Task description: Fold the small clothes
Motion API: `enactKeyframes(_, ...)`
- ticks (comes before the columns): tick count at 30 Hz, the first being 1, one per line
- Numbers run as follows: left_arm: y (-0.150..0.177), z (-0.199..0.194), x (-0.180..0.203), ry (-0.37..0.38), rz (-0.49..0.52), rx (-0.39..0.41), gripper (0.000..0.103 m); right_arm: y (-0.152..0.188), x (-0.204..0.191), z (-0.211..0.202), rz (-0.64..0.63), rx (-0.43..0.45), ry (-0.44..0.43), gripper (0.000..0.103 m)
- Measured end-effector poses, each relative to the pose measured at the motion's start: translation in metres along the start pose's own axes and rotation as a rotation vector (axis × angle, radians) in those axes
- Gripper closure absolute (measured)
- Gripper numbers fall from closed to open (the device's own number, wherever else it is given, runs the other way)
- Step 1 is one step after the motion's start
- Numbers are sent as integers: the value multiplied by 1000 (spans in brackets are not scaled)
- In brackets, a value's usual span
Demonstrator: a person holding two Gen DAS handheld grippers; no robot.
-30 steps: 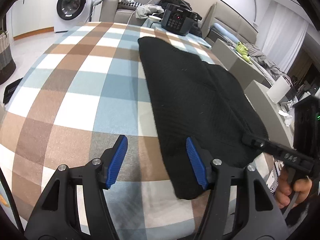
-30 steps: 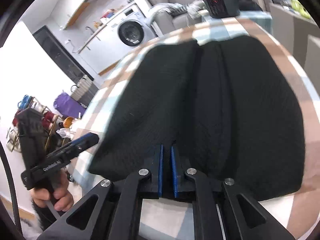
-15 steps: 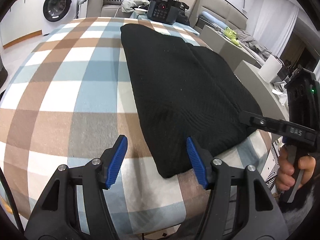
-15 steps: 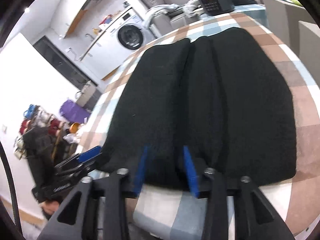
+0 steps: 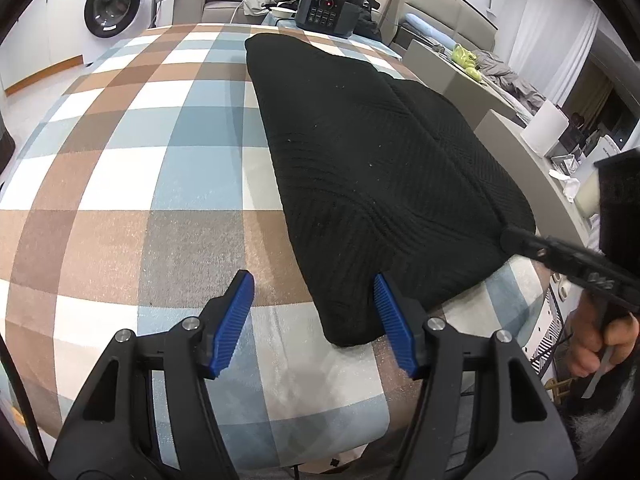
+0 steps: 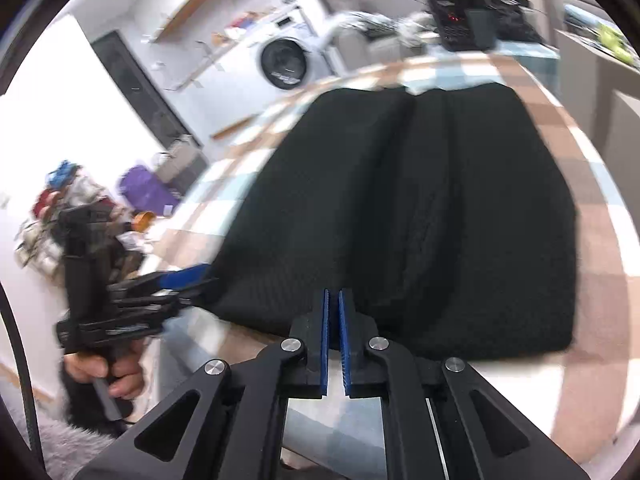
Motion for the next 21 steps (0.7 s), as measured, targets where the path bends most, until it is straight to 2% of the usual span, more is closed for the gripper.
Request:
enactKeyframes(1,0,1,0,0,0,-2,43,2,6,2,13,-8,27,98)
enactKeyframes(4,-1,1,-1,-4,1,-5,43,-4,4,-8,33,34,-3,98)
enactKeyframes(8,-13,-7,-2,8,-18,37,43,-13,2,-16,60,77,-22,80)
enactKeyframes(13,-35,-8,3,39,-28,87,44,-24,-5,2,65,80,-42,76)
enactKeyframes(15,-41,-6,11,61,-6,109,51,-27,-8,20,73,54,-43,76)
enactKeyframes(17,-44,-3,18,73,7,109,64,-32,-11,31,80,56,-36,78)
enactKeyframes(18,-45,0,20,82,7,104,66,-36,-14,30,66,75,-40,93)
enactKeyframes(19,-45,2,23,83,9,100,66,-38,-16,26,47,98,-49,98)
enactKeyframes(21,-45,6,24,85,16,97,66,-39,-14,23,30,104,-11,98)
Point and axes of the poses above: each gripper's, at about its wrist camera, not at the fingertips, and z roughly the way its jaws point, x to its right, y to its underside, the point moved 7 cm from there along z, roughly the way its jaws point, and after that the axes turned 5 degrees about x, right-handed, at the moved point
